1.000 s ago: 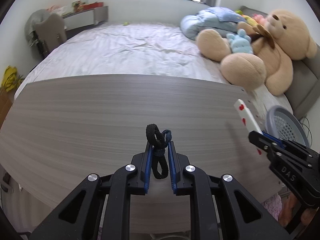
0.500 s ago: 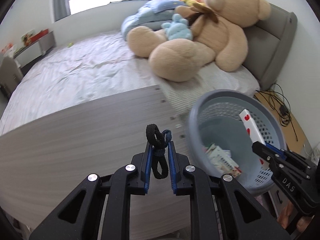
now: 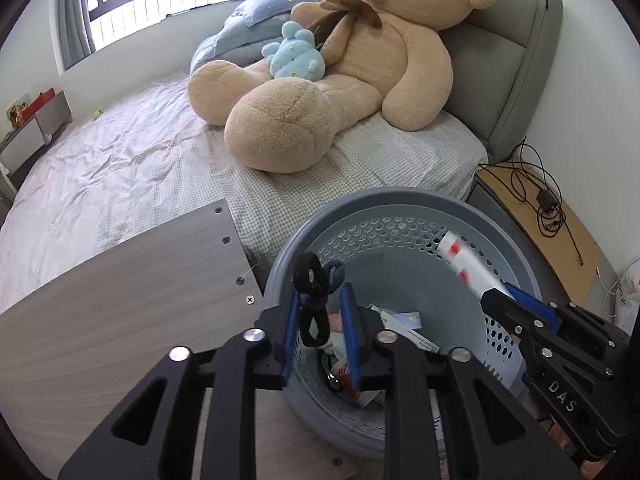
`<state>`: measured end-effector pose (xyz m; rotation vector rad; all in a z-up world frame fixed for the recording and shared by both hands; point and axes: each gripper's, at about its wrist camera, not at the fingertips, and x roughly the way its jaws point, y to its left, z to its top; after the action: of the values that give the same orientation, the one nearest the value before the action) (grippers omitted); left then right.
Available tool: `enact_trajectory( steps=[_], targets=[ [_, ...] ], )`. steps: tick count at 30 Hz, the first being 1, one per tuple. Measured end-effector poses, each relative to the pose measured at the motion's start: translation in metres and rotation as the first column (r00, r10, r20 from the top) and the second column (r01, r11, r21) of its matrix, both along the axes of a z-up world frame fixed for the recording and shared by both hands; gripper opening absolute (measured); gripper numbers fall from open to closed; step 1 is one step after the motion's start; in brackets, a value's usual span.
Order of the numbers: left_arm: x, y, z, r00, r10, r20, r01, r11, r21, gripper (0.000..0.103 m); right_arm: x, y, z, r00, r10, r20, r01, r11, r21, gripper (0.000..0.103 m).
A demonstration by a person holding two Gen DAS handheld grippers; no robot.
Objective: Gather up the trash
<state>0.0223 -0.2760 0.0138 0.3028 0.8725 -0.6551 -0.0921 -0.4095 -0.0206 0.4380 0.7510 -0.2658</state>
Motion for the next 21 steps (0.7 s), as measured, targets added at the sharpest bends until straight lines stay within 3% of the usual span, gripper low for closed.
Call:
enact_trajectory(
  steps=[1, 4, 13, 21],
  targets=[
    [0.0, -0.002, 0.0, 1.0, 0.0, 0.0, 0.0, 1.0, 0.003, 0.034, -0.001, -0.002, 0.001, 1.0, -0.002, 0.005, 0.002, 1.0, 0.001, 0.026],
    [-0.003, -0.004, 0.0, 1.0, 0.005, 0.016, -0.006, 1.0, 0.008, 0.07, -0.004, -0.008, 0.001, 1.0, -0.017, 0.012, 0.017, 1.0, 0.01, 0.033],
    [-0.01, -0.008, 0.001, 0.999, 0.003, 0.032, -0.005, 0.999, 0.033, 0.074, -0.012, -0.01, -0.003, 0.999, -0.035, 0.007, 0.035, 0.999, 0.035, 0.042],
    [-0.012, -0.007, 0.003, 0.999, 0.007, 0.04, -0.008, 0.999, 0.032, 0.084, -0.013, -0.012, -0.004, 0.999, -0.041, 0.008, 0.041, 0.998, 0.039, 0.046]
  ],
)
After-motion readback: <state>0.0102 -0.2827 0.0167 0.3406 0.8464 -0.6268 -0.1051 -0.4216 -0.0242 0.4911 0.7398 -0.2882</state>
